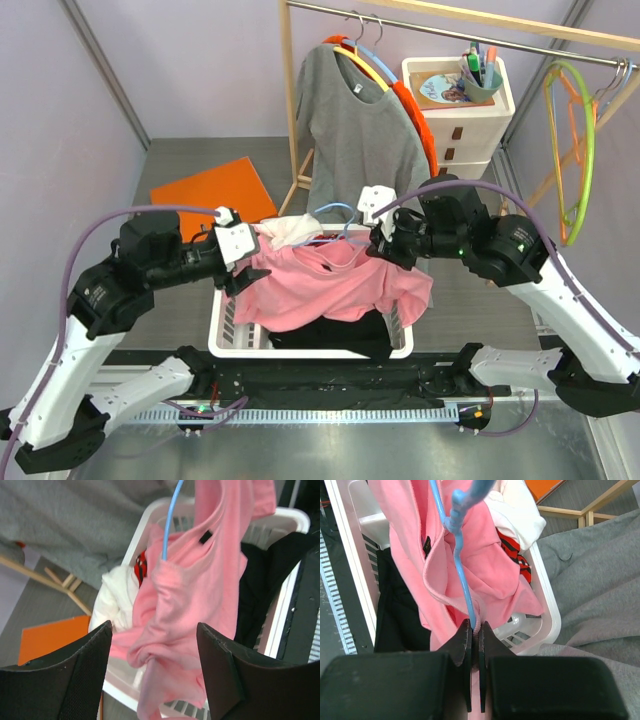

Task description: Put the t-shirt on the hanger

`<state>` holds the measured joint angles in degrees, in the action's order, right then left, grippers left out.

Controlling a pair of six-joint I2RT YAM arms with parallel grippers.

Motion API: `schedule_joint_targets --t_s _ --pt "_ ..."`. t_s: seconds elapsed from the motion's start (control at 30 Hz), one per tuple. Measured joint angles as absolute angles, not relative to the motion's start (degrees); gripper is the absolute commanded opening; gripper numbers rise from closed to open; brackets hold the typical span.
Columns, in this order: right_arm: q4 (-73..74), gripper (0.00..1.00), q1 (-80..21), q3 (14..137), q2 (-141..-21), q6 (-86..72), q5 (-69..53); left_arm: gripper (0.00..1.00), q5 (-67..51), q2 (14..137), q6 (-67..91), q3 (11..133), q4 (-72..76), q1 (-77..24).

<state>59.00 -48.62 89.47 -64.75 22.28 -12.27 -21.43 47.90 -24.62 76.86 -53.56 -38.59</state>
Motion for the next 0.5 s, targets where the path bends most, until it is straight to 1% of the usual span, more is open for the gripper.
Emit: schedule_joint_targets --t_s 0.17,0.4,0.47,0.5 --pt "59.1 0.01 -48.6 90.8 -64.9 21.6 -12.3 0.66 -26.8 53.1 -23.0 82.9 -50.6 -38.8" --pt "58.8 0.01 -48.6 93.6 -66.9 20.5 -12.4 0.59 -28.1 60.2 -21.9 83.7 -45.4 -42.4" --pt "58.8 0.01 -48.6 94.5 -67.8 20.4 -12.8 0.52 -27.4 62.1 -21.8 83.8 -44.5 -44.0" --pt "58.8 0.01 -48.6 94.7 -67.9 20.4 -12.9 0.4 -27.0 62.7 -21.8 83.8 -44.0 -44.6"
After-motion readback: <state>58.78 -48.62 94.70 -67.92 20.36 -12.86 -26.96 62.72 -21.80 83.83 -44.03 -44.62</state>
